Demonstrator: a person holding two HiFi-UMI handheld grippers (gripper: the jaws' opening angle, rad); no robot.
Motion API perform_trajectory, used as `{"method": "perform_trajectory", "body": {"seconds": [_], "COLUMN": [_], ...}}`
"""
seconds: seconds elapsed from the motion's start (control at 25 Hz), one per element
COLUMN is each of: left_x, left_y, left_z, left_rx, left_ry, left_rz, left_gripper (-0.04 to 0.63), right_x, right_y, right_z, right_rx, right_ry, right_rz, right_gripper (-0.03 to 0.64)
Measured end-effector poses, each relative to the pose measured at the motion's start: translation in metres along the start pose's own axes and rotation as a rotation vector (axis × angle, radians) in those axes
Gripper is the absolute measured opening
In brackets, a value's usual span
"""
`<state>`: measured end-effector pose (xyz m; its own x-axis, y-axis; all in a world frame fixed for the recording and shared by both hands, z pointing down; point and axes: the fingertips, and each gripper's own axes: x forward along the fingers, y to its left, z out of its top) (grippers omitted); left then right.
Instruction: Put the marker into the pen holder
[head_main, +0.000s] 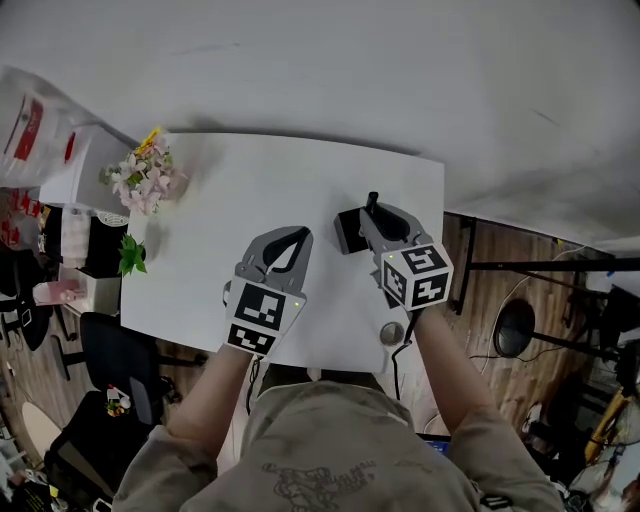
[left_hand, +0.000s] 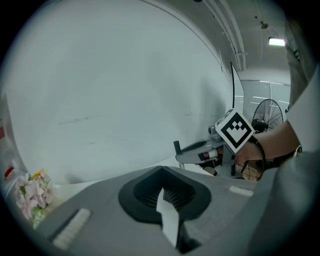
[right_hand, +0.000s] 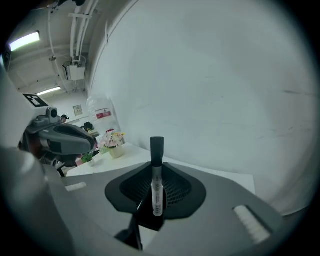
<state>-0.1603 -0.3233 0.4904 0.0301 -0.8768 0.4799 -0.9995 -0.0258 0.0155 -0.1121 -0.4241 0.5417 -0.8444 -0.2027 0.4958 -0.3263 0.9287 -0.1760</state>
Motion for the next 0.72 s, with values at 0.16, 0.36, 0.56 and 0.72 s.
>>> {"method": "perform_trajectory", "body": {"seconds": [0.16, 0.36, 0.56, 0.72], "left_x": [0.004, 0.005, 0.009, 0.008], "left_y": [0.001, 0.004, 0.0, -0.003], "left_z": [-0.021, -0.043, -0.053, -0.053], "left_rx": [-0.029, -0.055, -0.064, -0.06], "left_ry": [0.033, 0.065, 0.078, 0.079], "left_rz": [-0.009, -0.015, -0.033, -0.039], "left_gripper": [0.002, 0.002, 0.002, 0.002], "right_x": [0.014, 0.022, 0.024, 0.021], "right_y": [-0.003, -0.003, -0.002, 0.0], "right_z": [-0.033, -0.06, -0.081, -0.091], "right_rx": [-0.011, -0.044, -0.094, -0.11], "right_ry": [0.089, 0.181, 0.288, 0.339], "right_rz": [-0.015, -0.04, -0.046, -0.042], "right_gripper": [0.094, 0.095, 0.098, 0.117]}}
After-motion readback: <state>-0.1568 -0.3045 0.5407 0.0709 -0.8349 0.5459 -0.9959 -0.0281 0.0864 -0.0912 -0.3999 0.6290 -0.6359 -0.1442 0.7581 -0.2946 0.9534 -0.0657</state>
